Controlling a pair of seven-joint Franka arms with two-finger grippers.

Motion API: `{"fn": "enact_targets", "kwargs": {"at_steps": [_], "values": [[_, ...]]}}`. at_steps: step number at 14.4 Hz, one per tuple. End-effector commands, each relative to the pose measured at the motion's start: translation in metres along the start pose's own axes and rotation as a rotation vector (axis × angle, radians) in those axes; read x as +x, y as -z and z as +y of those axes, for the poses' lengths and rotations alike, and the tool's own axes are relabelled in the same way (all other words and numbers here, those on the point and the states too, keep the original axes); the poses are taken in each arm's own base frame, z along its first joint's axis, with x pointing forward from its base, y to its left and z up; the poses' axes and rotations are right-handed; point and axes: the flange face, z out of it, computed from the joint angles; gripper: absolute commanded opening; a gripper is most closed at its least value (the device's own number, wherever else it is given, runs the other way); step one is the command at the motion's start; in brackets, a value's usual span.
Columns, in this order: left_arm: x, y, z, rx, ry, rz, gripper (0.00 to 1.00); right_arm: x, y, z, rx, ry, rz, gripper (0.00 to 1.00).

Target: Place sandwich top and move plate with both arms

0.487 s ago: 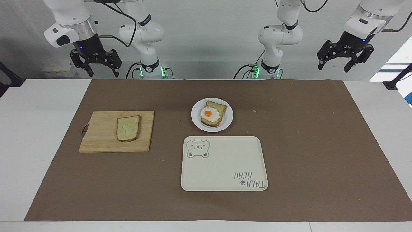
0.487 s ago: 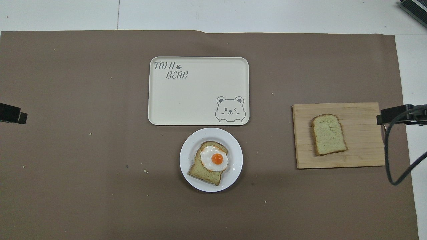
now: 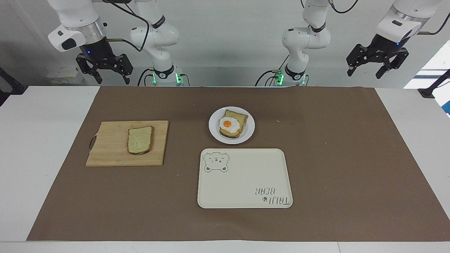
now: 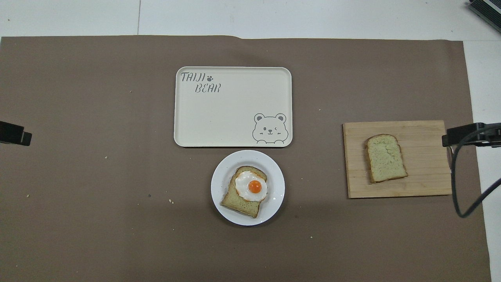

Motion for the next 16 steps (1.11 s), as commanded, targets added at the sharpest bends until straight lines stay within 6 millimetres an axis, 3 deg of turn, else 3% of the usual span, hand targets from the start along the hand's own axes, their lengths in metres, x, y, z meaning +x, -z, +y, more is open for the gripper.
{"fn": "enact_targets", "kwargs": {"at_steps": [1, 16], "values": [[-0.0045, 0.0048, -0.0004, 0.009, -0.004, 0.016, 1.0, 0.0015, 0.0029, 0.0011, 0.011, -0.007, 0.009, 1.0], [-0.0032, 0.0041, 0.0024, -0.001, -0.016, 0.022, 1.0, 0.0006, 0.0026, 0.0021, 0.011, -0.01, 0.004, 1.0]]}}
